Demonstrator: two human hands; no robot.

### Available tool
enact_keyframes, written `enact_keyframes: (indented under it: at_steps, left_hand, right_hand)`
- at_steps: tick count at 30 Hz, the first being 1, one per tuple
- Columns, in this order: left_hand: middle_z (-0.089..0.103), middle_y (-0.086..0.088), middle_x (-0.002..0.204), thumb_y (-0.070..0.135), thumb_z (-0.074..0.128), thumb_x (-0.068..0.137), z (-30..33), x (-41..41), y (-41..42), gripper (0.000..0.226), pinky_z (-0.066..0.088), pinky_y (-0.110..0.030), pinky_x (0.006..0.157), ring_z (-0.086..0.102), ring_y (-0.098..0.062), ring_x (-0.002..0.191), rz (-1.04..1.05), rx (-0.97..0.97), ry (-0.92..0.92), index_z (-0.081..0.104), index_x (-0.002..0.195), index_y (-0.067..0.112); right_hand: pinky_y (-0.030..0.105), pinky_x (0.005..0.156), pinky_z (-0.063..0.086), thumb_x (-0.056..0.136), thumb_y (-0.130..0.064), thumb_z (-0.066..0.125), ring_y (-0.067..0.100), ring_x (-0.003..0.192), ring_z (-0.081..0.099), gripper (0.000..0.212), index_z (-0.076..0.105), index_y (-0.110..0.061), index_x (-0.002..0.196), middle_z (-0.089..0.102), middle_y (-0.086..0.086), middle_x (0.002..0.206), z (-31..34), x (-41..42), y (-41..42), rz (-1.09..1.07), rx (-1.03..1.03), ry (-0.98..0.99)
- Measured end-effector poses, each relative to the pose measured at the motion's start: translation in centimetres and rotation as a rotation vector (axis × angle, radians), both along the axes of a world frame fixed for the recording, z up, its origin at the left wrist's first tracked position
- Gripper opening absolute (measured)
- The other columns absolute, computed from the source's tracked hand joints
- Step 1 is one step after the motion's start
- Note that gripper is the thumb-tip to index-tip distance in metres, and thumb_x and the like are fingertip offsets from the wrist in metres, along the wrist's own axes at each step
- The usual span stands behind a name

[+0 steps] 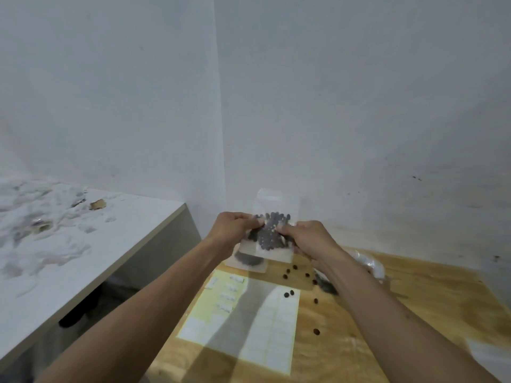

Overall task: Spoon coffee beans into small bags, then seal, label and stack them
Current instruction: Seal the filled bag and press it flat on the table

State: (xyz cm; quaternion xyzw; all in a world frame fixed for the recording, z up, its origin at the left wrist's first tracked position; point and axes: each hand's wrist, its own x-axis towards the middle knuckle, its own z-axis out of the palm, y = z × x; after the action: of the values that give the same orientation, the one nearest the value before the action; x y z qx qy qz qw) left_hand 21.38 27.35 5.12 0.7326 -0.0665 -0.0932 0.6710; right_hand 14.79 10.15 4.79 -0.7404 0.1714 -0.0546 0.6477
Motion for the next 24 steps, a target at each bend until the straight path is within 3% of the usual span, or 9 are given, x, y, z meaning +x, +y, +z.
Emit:
enact_keyframes:
  at_steps: [2, 6, 9, 12, 14, 16, 20, 24]
  left_hand:
    - [0.075, -0.005, 0.081, 0.012, 0.084, 0.081, -0.5, 1.3, 0.7, 0.018, 0.052, -0.022, 0.067, 0.068, -0.016, 0.076, 0.034, 0.066, -0.044, 0.078, 0.089, -0.002]
    - [0.071, -0.009, 0.114, 0.022, 0.089, 0.077, -3.0, 3.9, 1.4, 0.048, 0.054, -0.033, 0.096, 0.067, -0.023, 0.105, 0.136, 0.171, -0.068, 0.071, 0.116, 0.001]
    - [0.069, -0.013, 0.125, 0.028, 0.087, 0.078, -5.6, 5.6, 1.3, 0.06, 0.053, -0.041, 0.102, 0.066, -0.027, 0.113, 0.173, 0.264, -0.075, 0.067, 0.127, 0.001]
    - [0.071, -0.011, 0.111, 0.034, 0.082, 0.082, -8.0, 6.5, 1.4, 0.045, 0.053, -0.033, 0.087, 0.067, -0.029, 0.102, 0.148, 0.503, -0.061, 0.072, 0.115, 0.006]
    - [0.06, -0.011, 0.074, 0.03, 0.082, 0.082, -9.0, 6.6, 1.5, 0.022, 0.041, -0.03, 0.064, 0.057, -0.025, 0.07, 0.137, 0.563, -0.049, 0.07, 0.079, 0.012]
    - [0.047, -0.008, 0.059, 0.028, 0.081, 0.081, -9.9, 7.5, 1.9, 0.034, 0.033, -0.032, 0.057, 0.042, -0.021, 0.058, 0.136, 0.554, -0.045, 0.058, 0.062, 0.013]
    - [0.048, -0.005, 0.058, 0.027, 0.081, 0.083, -10.3, 8.2, 2.3, 0.033, 0.034, -0.031, 0.057, 0.04, -0.02, 0.057, 0.127, 0.523, -0.054, 0.063, 0.061, 0.01]
    - [0.075, -0.005, 0.081, 0.033, 0.082, 0.082, -10.8, 8.8, 2.3, 0.02, 0.056, -0.037, 0.075, 0.068, -0.026, 0.076, 0.124, 0.52, -0.082, 0.079, 0.082, 0.013]
  right_hand:
    - [0.035, 0.076, 0.053, 0.083, -0.028, 0.079, 0.023, 0.073, 0.062, 0.018, 0.065, -0.021, 0.075, 0.06, 0.008, 0.074, -0.3, 1.4, 0.8, -0.017, -0.075, -0.01]
    - [0.03, 0.062, 0.042, 0.085, -0.032, 0.077, 0.021, 0.062, 0.057, 0.032, 0.058, -0.014, 0.066, 0.06, 0.009, 0.066, -2.4, 3.9, 2.0, -0.064, -0.289, 0.014]
    - [0.029, 0.054, 0.036, 0.089, -0.032, 0.074, 0.018, 0.058, 0.051, 0.036, 0.053, -0.013, 0.067, 0.056, 0.004, 0.064, -3.9, 4.9, 3.0, -0.075, -0.404, 0.069]
    - [0.028, 0.053, 0.036, 0.092, -0.036, 0.069, 0.021, 0.076, 0.061, 0.026, 0.06, -0.012, 0.087, 0.064, 0.004, 0.086, -5.6, 5.1, 4.0, -0.006, -0.536, 0.177]
    - [0.029, 0.052, 0.034, 0.092, -0.044, 0.066, 0.027, 0.088, 0.065, 0.033, 0.057, -0.015, 0.08, 0.067, 0.008, 0.099, -7.0, 5.5, 4.5, 0.029, -0.645, 0.26]
    - [0.03, 0.056, 0.034, 0.091, -0.049, 0.065, 0.032, 0.093, 0.064, 0.039, 0.049, -0.018, 0.071, 0.066, 0.013, 0.105, -7.9, 6.1, 4.6, 0.029, -0.701, 0.271]
    - [0.031, 0.063, 0.036, 0.09, -0.05, 0.066, 0.027, 0.086, 0.057, 0.044, 0.047, -0.017, 0.066, 0.061, 0.011, 0.093, -8.0, 6.8, 4.5, 0.021, -0.72, 0.25]
    - [0.029, 0.05, 0.029, 0.088, -0.051, 0.066, 0.024, 0.08, 0.052, 0.045, 0.044, -0.019, 0.065, 0.064, 0.013, 0.098, -8.0, 7.1, 4.5, -0.012, -0.72, 0.257]
